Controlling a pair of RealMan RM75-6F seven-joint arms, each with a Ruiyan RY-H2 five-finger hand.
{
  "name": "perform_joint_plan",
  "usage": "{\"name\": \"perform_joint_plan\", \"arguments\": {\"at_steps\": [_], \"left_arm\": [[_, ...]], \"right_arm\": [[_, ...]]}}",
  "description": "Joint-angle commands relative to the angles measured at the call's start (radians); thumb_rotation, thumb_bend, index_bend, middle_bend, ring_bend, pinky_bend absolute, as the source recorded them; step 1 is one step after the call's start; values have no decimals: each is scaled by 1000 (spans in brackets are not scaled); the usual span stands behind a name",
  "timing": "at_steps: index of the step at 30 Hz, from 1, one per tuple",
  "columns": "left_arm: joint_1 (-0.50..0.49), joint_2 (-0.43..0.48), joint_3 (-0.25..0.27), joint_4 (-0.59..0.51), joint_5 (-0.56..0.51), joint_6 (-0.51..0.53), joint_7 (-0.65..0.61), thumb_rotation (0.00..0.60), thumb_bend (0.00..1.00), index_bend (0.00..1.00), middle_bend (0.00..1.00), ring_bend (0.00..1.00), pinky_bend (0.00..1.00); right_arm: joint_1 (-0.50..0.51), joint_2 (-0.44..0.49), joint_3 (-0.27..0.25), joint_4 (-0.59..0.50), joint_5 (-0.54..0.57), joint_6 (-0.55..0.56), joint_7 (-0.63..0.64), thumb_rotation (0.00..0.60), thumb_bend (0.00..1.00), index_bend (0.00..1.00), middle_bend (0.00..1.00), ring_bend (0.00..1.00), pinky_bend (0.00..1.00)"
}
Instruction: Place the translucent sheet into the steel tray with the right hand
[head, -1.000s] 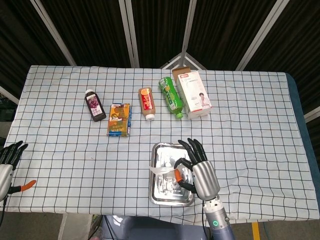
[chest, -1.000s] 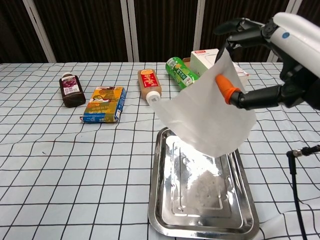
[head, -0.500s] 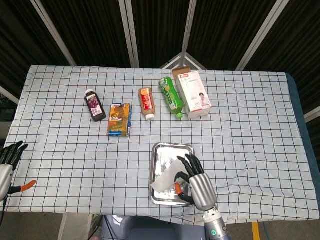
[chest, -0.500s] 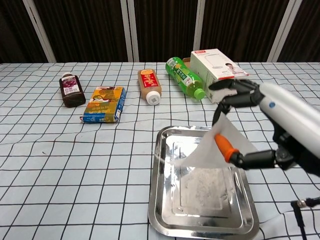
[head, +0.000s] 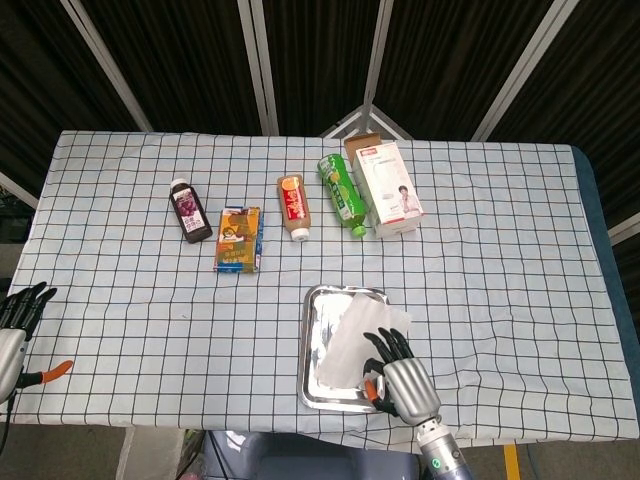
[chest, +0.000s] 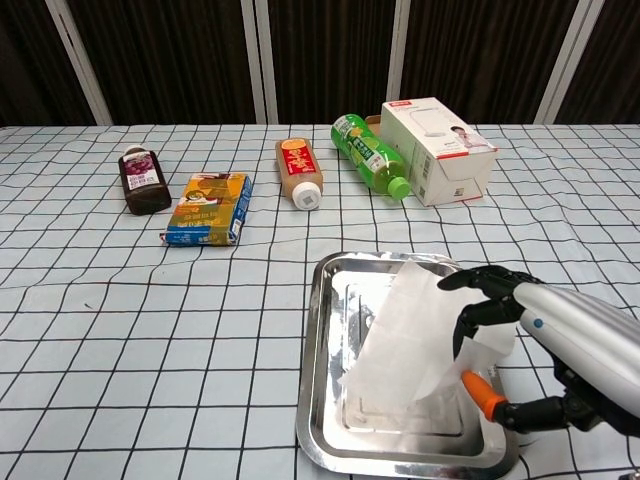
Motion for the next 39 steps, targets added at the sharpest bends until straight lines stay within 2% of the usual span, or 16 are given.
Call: {"name": "perform_joint_plan", "arguments": {"at_steps": [1, 8, 18, 22, 31, 39], "left_arm": [[0, 0, 0, 0, 0, -1, -1, 600, 0, 0, 0, 0, 0], [0, 0, 0, -2, -1, -1, 1, 600, 0, 0, 0, 0, 0], [-2, -1, -2, -2, -5, -4, 2, 600, 0, 0, 0, 0, 0], [-1, -1, -3, -2, -7, -2, 1, 600, 0, 0, 0, 0, 0], [-1, -2, -2, -2, -4, -1, 5, 600, 0, 0, 0, 0, 0], [-3, -3, -2, -1, -6, -6, 5, 600, 0, 0, 0, 0, 0]], "right_arm": [[31, 43, -10, 8, -7, -47, 14, 600, 549, 655, 151, 0, 0], [88, 88, -16, 57, -89, -84, 42, 600, 549, 665, 151, 0, 0], [157, 118, -7, 57, -160, -120, 55, 600, 549, 681, 159, 0, 0], [202, 144, -12, 83, -198, -168, 19, 600, 549, 691, 160, 0, 0], [232, 148, -9, 97, -174, -217, -16, 600, 550, 691, 159, 0, 0], [229, 151, -14, 99, -167, -204, -18, 600, 550, 687, 159, 0, 0]]}}
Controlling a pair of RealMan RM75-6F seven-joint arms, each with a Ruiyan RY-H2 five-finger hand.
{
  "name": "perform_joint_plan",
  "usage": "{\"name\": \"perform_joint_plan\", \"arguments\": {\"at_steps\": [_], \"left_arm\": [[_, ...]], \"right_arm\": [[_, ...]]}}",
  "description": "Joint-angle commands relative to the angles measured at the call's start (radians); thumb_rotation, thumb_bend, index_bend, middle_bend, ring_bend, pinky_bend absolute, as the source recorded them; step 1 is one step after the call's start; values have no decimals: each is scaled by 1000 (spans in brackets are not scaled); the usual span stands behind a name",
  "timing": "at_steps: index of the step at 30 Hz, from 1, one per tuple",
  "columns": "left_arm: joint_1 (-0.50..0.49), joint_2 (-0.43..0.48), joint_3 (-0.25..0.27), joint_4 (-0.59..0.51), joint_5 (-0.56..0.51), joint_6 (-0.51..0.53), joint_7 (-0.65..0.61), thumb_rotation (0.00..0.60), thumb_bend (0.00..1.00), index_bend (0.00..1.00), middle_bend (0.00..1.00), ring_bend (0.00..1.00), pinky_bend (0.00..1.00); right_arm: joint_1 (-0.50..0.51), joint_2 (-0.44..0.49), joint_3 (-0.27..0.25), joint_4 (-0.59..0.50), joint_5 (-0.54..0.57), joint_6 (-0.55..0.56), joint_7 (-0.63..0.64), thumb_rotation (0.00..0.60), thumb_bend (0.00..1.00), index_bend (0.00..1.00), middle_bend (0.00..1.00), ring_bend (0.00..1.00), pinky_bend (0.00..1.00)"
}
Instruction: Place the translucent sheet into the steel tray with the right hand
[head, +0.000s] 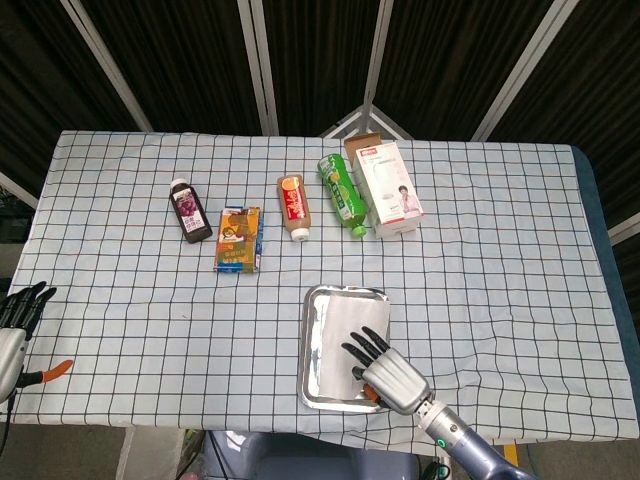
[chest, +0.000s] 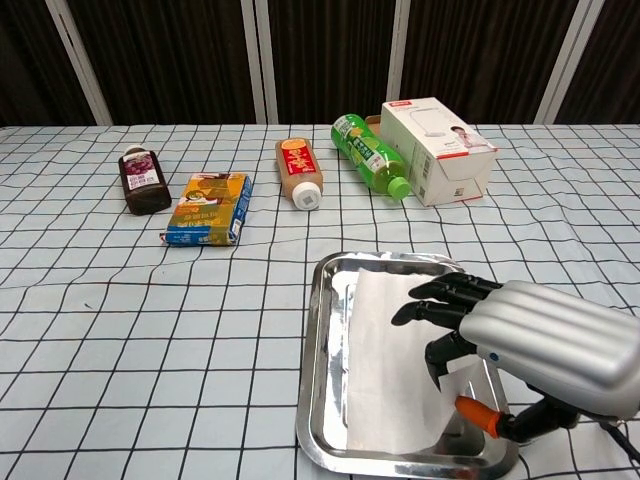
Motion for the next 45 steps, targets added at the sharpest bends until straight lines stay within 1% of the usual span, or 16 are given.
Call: {"name": "perform_joint_plan", "arguments": {"at_steps": [1, 5, 7, 9, 13, 19, 23, 25, 28, 34, 35, 37, 39, 41, 42, 45], "left_arm": [[-1, 0, 0, 0, 2, 0, 2, 600, 0, 0, 0, 0, 0], [0, 0, 1, -1, 4, 2, 3, 600, 0, 0, 0, 0, 0], [0, 0, 1, -1, 4, 3, 3, 600, 0, 0, 0, 0, 0], [0, 0, 2, -2, 6, 3, 4, 600, 0, 0, 0, 0, 0], [1, 0, 4, -2, 10, 5, 6, 600, 0, 0, 0, 0, 0], [1, 1, 4, -2, 11, 6, 2, 600, 0, 0, 0, 0, 0], [1, 2, 4, -2, 11, 5, -2, 600, 0, 0, 0, 0, 0], [0, 3, 4, -2, 11, 4, -4, 600, 0, 0, 0, 0, 0], [-1, 2, 5, -2, 14, 3, -2, 600, 0, 0, 0, 0, 0], [1, 2, 5, -4, 14, 7, 2, 600, 0, 0, 0, 0, 0], [1, 2, 6, -4, 13, 6, 2, 600, 0, 0, 0, 0, 0], [0, 2, 5, -4, 12, 4, 3, 600, 0, 0, 0, 0, 0], [-1, 1, 5, -4, 12, 3, 5, 600, 0, 0, 0, 0, 0], [-1, 0, 6, -5, 12, 1, 7, 600, 0, 0, 0, 0, 0], [-1, 0, 6, -5, 12, 1, 8, 600, 0, 0, 0, 0, 0], [-1, 0, 5, -6, 10, 1, 8, 600, 0, 0, 0, 0, 0]], "right_arm": [[-3, 1, -3, 0, 0, 7, -3, 600, 550, 675, 159, 0, 0], [-10, 3, -10, -7, 1, 19, -9, 600, 547, 593, 159, 0, 0], [-14, 4, -14, -12, -5, 29, -16, 600, 533, 535, 159, 0, 0], [-17, 3, -16, -18, -9, 37, -23, 600, 508, 454, 159, 0, 0], [-24, -2, -16, -33, -6, 48, -42, 600, 478, 345, 155, 0, 0], [-30, -10, -16, -51, 1, 52, -86, 600, 429, 162, 115, 0, 0], [-39, 13, -16, -74, 11, 61, -120, 600, 408, 28, 72, 0, 0], [-46, 36, -17, -90, 16, 72, -135, 600, 400, 2, 59, 0, 0], [-60, 71, -12, -113, 29, 96, -152, 600, 397, 0, 54, 0, 0], [-84, 113, 8, -122, 80, 126, -181, 600, 397, 0, 51, 0, 0], [-87, 118, 9, -124, 88, 126, -182, 600, 408, 0, 50, 0, 0], [-85, 127, 7, -136, 91, 120, -167, 600, 509, 0, 49, 0, 0], [-78, 134, 3, -145, 78, 110, -153, 600, 712, 0, 49, 0, 0], [-64, 136, 1, -142, 61, 95, -169, 600, 822, 2, 49, 0, 0], [-55, 136, 3, -140, 59, 80, -190, 600, 867, 10, 49, 0, 0], [-28, 128, 18, -161, 104, 16, -241, 600, 954, 46, 49, 0, 0]]}}
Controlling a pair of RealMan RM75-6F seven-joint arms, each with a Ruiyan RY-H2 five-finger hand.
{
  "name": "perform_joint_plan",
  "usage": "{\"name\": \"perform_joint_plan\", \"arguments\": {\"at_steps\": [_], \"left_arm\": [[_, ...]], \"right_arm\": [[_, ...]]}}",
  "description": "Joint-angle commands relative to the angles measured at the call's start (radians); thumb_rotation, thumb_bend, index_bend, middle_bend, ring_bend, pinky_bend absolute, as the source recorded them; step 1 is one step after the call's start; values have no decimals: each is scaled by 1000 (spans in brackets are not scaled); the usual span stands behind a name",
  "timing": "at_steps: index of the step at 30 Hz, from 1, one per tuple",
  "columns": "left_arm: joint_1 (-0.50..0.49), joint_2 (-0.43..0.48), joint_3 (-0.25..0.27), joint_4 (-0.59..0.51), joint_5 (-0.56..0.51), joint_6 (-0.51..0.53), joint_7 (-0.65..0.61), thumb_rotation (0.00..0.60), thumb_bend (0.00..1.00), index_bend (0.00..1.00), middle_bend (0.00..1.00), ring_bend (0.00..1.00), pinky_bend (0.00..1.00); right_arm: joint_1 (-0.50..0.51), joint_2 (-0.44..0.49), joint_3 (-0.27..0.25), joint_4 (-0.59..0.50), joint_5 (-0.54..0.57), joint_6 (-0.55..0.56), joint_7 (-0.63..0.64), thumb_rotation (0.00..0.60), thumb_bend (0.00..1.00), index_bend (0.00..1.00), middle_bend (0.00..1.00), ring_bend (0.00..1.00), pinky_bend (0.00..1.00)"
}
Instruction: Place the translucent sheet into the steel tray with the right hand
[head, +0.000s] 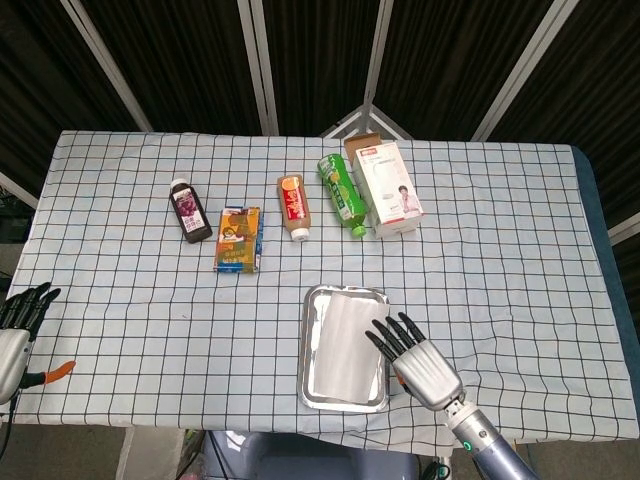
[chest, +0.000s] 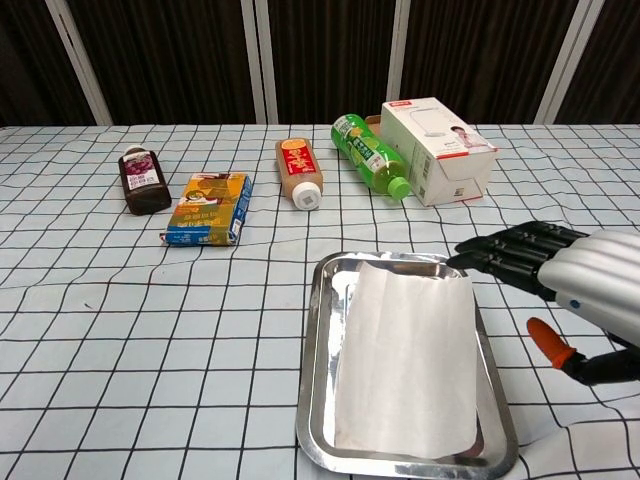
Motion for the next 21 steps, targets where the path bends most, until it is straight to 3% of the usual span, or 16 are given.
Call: {"name": "perform_joint_plan", "arguments": {"at_steps": [1, 11, 21], "left_arm": [[0, 0, -1, 0, -3, -1, -2, 600, 0, 0, 0, 0, 0], [-2, 3, -3, 4, -7, -5, -14, 600, 0, 0, 0, 0, 0], [-2, 1, -3, 6, -6, -4, -17, 600, 0, 0, 0, 0, 0]], "right_arm": [[35, -6, 15, -24, 44, -74, -65, 600, 964, 50, 49, 0, 0], [85, -51, 43, -72, 242, -187, -261, 600, 997, 82, 49, 0, 0], [105, -69, 16, -77, 354, -200, -340, 600, 997, 162, 74, 0, 0]]}}
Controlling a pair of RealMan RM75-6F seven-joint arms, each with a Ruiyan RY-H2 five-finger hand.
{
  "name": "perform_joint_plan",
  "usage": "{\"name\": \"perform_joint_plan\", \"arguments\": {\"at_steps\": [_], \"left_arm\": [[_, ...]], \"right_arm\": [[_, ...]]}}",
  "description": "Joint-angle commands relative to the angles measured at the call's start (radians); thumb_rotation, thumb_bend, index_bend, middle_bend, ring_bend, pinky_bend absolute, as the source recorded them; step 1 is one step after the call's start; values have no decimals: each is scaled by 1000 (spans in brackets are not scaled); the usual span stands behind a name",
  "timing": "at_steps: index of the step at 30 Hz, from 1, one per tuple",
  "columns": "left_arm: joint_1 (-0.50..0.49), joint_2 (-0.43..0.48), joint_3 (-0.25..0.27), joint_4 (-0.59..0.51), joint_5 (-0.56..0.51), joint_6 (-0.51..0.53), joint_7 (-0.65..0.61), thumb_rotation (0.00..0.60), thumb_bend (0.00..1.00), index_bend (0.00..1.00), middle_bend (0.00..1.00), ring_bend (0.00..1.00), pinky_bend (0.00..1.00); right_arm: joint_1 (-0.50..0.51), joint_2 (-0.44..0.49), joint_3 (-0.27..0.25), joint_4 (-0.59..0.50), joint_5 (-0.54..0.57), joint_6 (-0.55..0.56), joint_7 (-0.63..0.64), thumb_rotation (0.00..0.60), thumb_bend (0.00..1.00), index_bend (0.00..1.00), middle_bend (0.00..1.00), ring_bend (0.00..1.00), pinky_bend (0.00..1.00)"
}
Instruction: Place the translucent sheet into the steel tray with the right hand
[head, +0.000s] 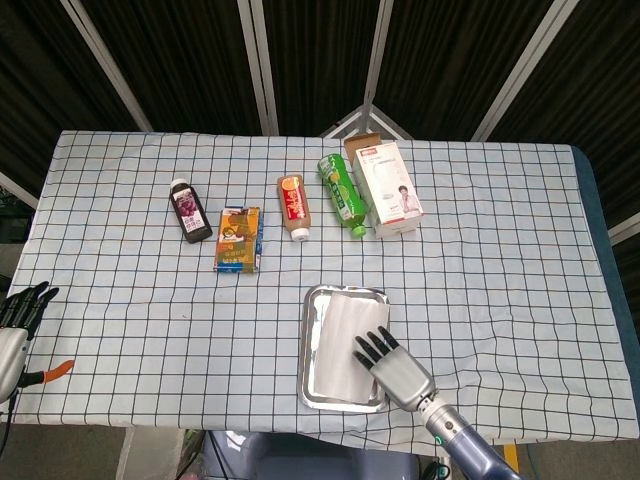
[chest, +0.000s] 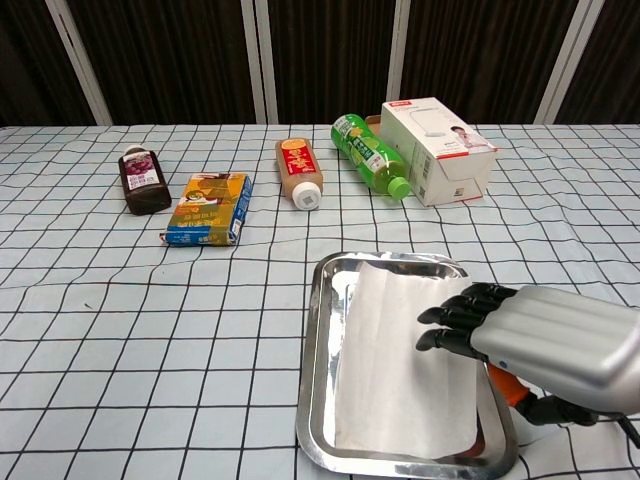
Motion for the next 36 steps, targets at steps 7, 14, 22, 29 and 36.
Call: {"name": "perform_joint_plan", "arguments": {"at_steps": [7, 14, 22, 29, 36], "left_arm": [[1, -1, 0, 1, 2, 4, 0, 600, 0, 0, 0, 0, 0], [1, -2, -2, 2, -3, 3, -1, 600, 0, 0, 0, 0, 0], [2, -3, -3, 4, -4, 4, 0, 600, 0, 0, 0, 0, 0], [1, -4, -4, 4, -6, 3, 6, 600, 0, 0, 0, 0, 0], [3, -4, -5, 4, -8, 6, 6, 600, 0, 0, 0, 0, 0]], "right_arm": [[19, -15, -21, 5, 27, 5, -15, 600, 996, 179, 78, 0, 0], [40, -26, -31, 13, 34, 5, -19, 600, 997, 179, 79, 0, 0], [65, -32, -41, 40, 53, -9, -16, 600, 997, 179, 79, 0, 0], [81, -32, -53, 57, 31, -8, -5, 600, 997, 179, 79, 0, 0], [96, -28, -62, 68, 7, -12, 2, 600, 996, 180, 79, 0, 0]]}}
